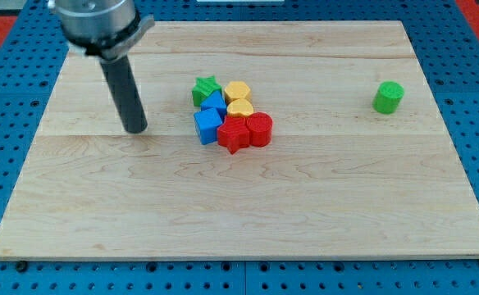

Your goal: Move red blocks blue blocks and green star to fit in the center of the board

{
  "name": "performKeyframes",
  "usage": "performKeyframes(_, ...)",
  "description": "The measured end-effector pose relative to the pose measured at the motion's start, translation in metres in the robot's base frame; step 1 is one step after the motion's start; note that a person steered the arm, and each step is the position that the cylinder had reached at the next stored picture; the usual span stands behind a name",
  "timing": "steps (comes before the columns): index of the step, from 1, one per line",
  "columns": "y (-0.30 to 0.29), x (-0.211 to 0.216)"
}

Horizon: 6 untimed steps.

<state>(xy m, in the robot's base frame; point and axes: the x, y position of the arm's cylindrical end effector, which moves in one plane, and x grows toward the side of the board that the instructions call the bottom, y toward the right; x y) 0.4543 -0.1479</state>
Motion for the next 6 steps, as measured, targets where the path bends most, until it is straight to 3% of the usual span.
performKeyframes(1,0.049,0.034)
performKeyframes(3,0.186,0.041)
performKeyframes(5,0.18,0.0)
performKeyframes(6,0.18,0.001)
